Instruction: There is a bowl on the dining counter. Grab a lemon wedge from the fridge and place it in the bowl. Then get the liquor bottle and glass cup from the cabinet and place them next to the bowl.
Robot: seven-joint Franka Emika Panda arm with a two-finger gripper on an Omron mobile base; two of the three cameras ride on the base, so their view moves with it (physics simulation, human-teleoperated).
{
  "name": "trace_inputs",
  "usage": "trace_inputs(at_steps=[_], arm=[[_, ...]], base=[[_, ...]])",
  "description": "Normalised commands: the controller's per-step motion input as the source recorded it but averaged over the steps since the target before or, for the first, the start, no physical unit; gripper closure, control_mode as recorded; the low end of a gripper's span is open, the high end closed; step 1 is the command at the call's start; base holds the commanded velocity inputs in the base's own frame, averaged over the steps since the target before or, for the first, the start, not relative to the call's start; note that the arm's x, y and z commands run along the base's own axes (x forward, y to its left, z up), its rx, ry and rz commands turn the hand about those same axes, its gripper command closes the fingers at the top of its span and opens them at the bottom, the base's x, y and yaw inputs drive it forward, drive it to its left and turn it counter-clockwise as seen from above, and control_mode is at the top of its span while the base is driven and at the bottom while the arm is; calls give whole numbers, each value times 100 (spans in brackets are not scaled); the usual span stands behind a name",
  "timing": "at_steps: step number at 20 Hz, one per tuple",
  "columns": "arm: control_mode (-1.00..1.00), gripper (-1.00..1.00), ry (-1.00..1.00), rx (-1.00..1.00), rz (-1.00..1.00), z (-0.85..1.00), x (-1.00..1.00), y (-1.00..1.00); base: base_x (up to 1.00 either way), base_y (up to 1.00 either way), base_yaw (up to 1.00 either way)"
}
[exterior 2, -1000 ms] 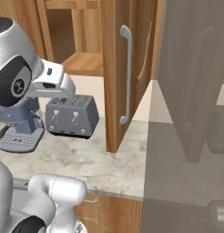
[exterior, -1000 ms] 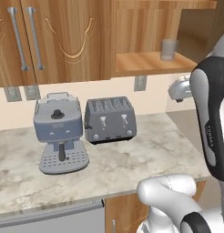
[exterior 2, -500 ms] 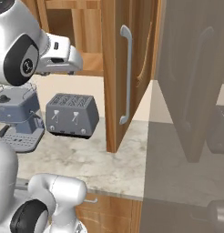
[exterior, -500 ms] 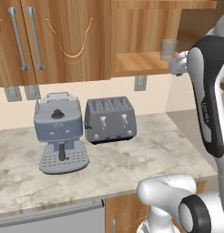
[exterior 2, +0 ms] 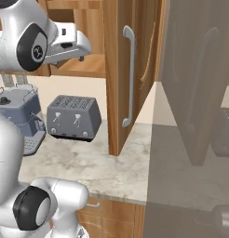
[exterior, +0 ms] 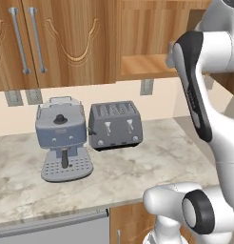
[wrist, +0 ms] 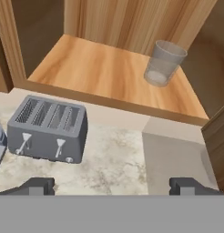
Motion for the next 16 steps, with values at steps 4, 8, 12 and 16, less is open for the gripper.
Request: trace_inputs(at_steps=[4,8,12,16], arm=[[-100,-100,-6,-11,0,4,56,-15],[-100,-100,-6,-12,0,1,62,-19],[-100,-100,-3,-10,0,0,62,-22],[-100,-100,0,-8,0,0,48,-17]], base=[[0,0,0],[0,0,0],[0,0,0],[0,0,0]])
